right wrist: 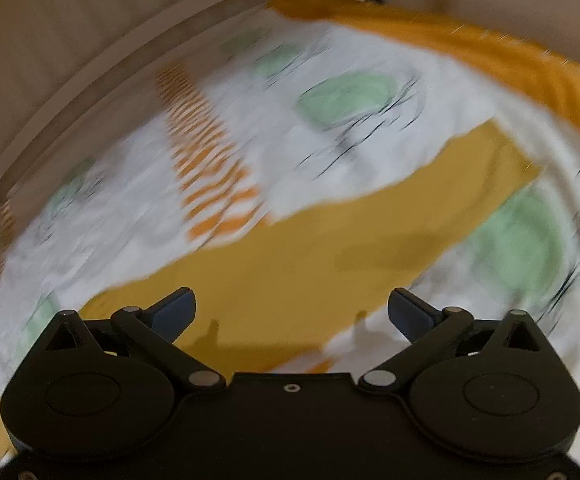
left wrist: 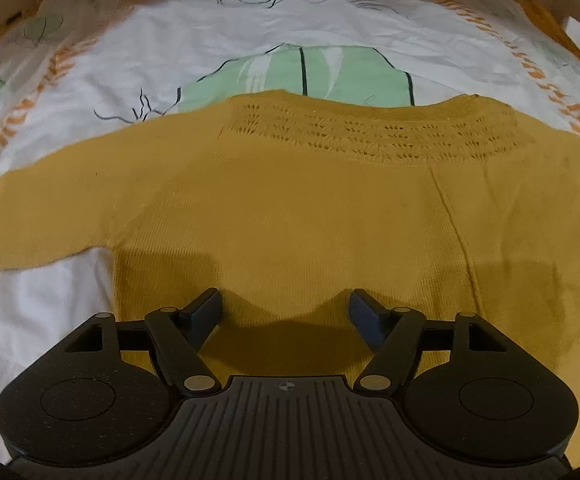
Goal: Fold small clothes
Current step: 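Move the right gripper to the cuff of the sleeve nearest it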
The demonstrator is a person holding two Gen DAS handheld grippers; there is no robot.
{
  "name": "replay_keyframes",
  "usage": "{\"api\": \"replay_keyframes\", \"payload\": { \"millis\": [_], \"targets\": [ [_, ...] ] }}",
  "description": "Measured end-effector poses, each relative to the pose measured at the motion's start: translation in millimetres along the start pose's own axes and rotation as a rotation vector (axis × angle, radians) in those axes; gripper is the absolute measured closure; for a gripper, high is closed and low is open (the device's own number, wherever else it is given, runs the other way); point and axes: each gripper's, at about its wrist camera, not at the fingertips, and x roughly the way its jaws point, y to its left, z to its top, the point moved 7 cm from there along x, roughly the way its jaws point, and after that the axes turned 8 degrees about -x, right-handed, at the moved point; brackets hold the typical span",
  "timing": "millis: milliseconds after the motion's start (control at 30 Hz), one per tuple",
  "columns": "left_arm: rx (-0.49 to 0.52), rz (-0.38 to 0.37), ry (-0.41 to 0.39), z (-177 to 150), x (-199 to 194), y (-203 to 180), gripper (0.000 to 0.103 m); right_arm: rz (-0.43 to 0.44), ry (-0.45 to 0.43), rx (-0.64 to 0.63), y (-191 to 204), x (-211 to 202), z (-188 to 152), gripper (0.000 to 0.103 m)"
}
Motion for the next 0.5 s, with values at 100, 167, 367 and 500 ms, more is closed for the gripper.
{"api": "replay_keyframes", "payload": {
  "millis": [100, 167, 367, 500],
  "targets": [
    [-0.023, 0.009, -0.002, -1, 0, 2, 0.029, -0.058, -0.006, 0.009, -36, 9, 21, 0.0],
    [-0.049, -0.012, -0.022, -3, 0, 5, 0.026, -0.085, 0.001, 0.049, -64, 16, 32, 0.0],
    [-0.055, -0.012, -0.042, -2, 3, 0, 0.021, -0.155, -0.004, 0.178, -132, 30, 47, 0.001],
    [-0.051, -0.013, -0.034, -1, 5, 0, 0.021, -0.213, -0.023, 0.164, -155, 35, 56, 0.01]
  ]
}}
